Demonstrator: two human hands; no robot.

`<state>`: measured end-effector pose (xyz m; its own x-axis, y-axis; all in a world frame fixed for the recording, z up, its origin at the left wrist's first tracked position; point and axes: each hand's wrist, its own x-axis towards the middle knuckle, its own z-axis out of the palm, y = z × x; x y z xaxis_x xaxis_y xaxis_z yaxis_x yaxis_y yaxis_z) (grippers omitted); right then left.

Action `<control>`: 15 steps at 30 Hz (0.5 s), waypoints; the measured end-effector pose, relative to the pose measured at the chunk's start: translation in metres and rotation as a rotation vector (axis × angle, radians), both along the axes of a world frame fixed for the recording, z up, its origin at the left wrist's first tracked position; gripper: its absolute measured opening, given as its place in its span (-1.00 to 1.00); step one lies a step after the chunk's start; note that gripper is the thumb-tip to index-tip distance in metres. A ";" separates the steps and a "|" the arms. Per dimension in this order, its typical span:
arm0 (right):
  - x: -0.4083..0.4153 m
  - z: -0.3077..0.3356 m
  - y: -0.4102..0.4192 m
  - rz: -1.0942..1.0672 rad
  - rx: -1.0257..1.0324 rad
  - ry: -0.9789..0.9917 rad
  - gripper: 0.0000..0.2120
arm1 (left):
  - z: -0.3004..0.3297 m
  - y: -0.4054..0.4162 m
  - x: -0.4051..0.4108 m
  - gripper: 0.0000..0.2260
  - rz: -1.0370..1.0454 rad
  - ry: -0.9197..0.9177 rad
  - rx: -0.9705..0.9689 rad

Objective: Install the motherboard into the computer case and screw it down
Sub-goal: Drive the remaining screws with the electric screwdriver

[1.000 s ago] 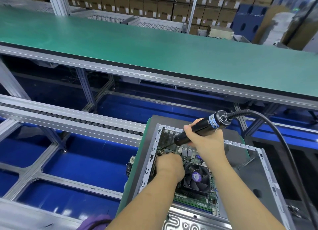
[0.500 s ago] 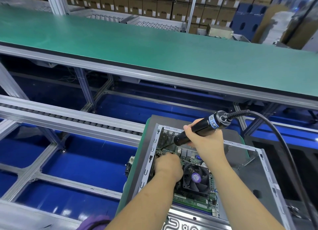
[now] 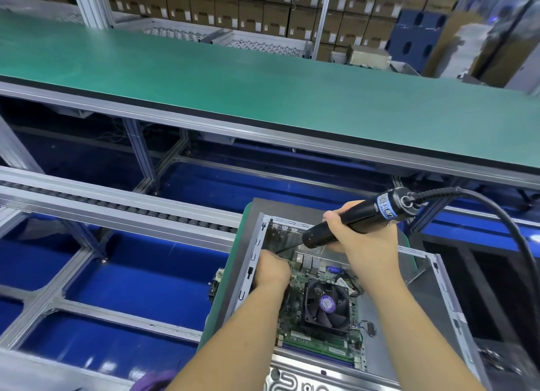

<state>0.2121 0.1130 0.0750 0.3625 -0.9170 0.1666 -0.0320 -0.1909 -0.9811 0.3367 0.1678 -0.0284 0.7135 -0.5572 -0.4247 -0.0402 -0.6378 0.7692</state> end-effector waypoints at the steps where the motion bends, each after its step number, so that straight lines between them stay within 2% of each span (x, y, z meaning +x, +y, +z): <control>1: -0.004 0.004 -0.001 -0.012 -0.005 -0.011 -0.79 | 0.000 0.000 0.001 -0.92 0.034 0.045 -0.013; 2: -0.009 0.007 -0.001 -0.020 -0.009 -0.027 -0.79 | 0.000 0.001 0.000 -0.95 0.070 0.079 -0.030; 5: -0.022 0.017 -0.003 -0.049 0.022 -0.103 -0.80 | -0.001 0.004 -0.002 -0.75 0.131 0.096 -0.119; 7: -0.030 0.023 -0.002 -0.073 0.048 -0.137 -0.80 | -0.003 0.003 -0.003 -0.69 0.129 0.114 -0.167; 15: -0.043 0.032 0.006 -0.095 0.090 -0.158 -0.81 | -0.004 -0.002 -0.006 -0.80 0.046 0.000 -0.248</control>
